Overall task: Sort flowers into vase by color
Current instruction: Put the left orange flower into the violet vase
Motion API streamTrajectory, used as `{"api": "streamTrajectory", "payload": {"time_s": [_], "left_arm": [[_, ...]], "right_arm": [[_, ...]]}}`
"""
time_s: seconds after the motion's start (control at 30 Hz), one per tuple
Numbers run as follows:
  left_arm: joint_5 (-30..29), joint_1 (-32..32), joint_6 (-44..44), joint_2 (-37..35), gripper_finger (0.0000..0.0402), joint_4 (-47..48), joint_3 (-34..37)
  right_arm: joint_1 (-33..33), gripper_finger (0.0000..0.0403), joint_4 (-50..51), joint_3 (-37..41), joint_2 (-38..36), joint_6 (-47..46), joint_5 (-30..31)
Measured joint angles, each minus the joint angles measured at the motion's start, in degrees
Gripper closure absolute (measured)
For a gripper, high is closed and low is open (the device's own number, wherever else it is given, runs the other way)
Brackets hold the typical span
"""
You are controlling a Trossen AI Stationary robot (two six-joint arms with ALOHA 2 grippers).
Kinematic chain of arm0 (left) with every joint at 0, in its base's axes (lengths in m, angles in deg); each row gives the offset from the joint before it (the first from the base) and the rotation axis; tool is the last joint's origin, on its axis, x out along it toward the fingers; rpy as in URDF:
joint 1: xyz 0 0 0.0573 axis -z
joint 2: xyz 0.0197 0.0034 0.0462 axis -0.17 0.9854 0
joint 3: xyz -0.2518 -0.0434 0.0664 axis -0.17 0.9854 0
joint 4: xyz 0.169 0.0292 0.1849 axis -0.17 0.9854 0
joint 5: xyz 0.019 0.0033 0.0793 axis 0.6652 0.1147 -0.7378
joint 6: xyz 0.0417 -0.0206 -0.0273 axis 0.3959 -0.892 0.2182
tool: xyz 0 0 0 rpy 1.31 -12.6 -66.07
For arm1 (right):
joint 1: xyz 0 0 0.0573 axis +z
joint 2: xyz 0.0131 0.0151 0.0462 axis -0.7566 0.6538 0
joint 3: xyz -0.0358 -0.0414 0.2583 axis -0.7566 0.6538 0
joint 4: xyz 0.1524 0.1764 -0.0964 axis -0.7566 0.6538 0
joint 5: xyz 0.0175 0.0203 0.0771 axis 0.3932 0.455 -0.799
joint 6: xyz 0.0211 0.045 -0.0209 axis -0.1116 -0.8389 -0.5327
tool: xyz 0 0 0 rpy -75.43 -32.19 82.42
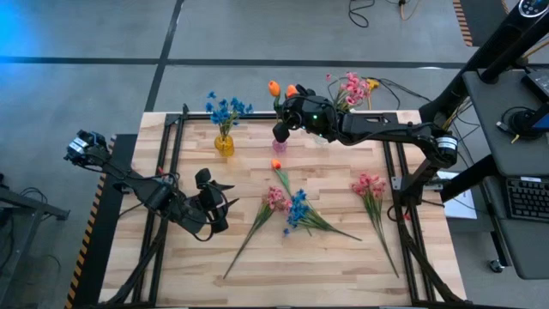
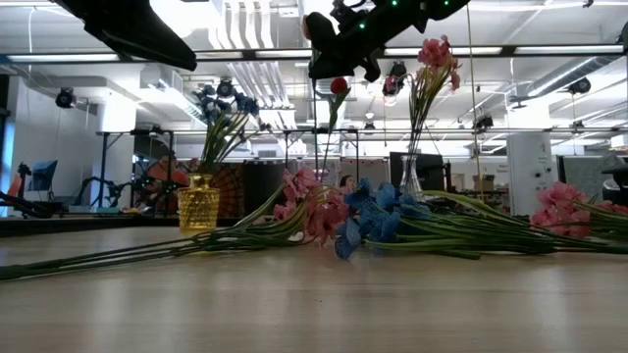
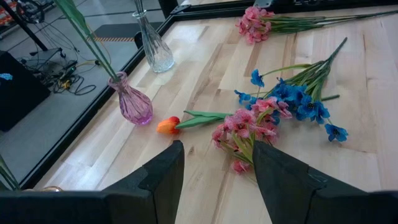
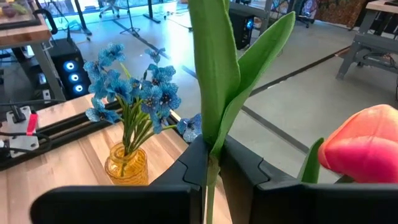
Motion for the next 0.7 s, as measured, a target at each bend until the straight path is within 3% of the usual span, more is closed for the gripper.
{"api": "streamTrajectory", "payload": {"time_s": [0.33, 0.7], "left_arm": [[0.00, 0.00, 0.00, 0.00, 0.0229, 0.02, 0.00], [0.00, 0.01, 0.00, 0.00, 0.0229, 0.02, 0.00]], "right_arm": [[0.00, 0.0325, 0.02, 0.00, -0.02, -0.64, 0.02], [0.00, 0.0301, 0.94, 0.00, -0.09, -1.20, 0.07]]}}
